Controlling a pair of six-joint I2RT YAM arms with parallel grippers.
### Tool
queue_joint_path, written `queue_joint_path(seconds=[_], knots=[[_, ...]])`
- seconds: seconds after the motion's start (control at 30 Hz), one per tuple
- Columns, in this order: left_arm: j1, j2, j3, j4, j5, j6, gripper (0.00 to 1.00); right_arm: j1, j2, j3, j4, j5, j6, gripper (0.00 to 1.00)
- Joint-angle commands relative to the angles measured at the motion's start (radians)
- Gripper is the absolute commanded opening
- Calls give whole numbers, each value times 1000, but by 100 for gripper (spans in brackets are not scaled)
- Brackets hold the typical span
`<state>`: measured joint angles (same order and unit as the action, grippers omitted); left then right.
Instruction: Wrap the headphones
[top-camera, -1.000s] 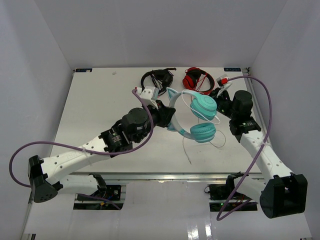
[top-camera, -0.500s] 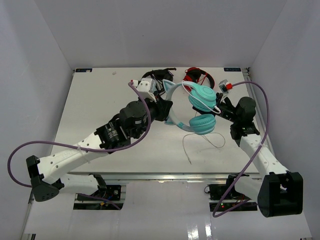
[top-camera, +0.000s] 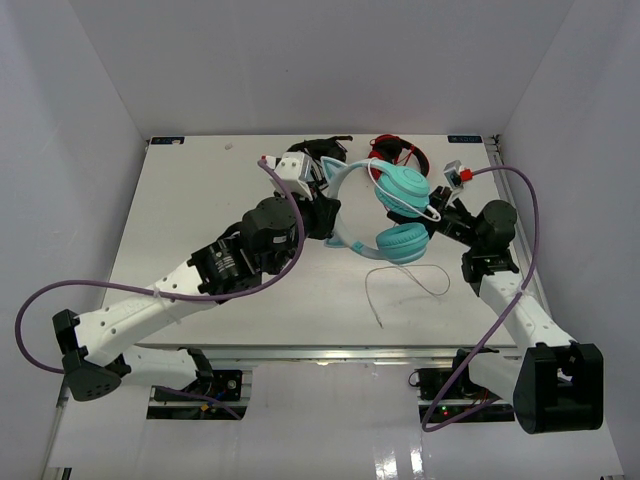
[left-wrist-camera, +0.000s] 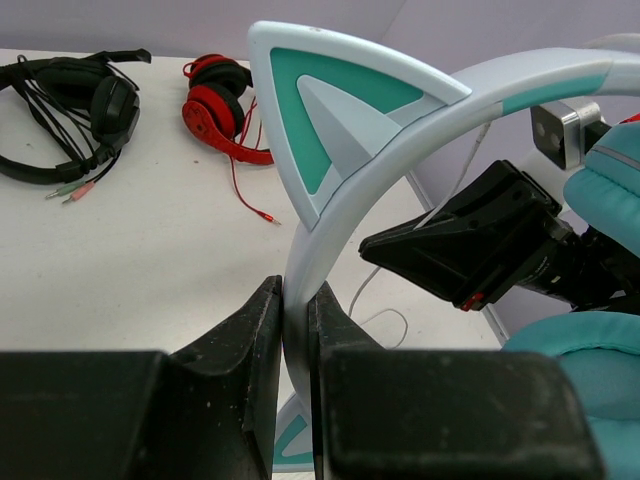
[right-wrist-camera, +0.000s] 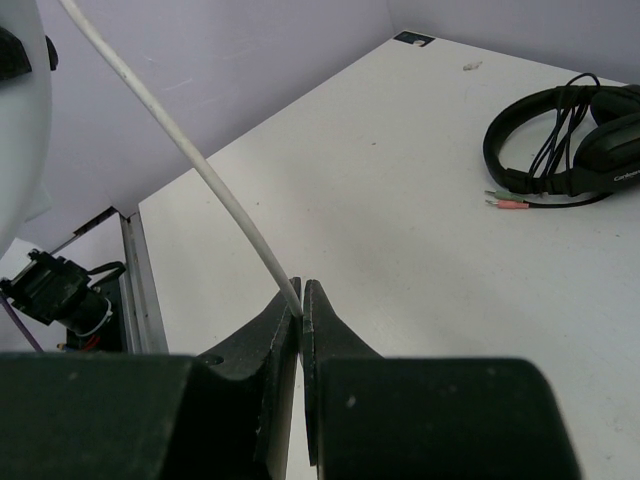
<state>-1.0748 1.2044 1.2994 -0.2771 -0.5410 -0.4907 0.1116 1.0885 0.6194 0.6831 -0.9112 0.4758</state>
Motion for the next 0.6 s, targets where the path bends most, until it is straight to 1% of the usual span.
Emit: queue_joint_path(seconds=[0.0,0.23,0.43,0.57], knots=[[1,-1,84,64,-16,-27,0,-1,14,-22,98,-41,22,8],[1,32,141,57,-24,12,0,6,28,-53,171,-54,43,8],[-1,65,190,52,-27,40,0,23,50,-47,212,-69,68,8],[-1,83,209,50,-25,50,0,40,69,-34,235,-82,82,13]])
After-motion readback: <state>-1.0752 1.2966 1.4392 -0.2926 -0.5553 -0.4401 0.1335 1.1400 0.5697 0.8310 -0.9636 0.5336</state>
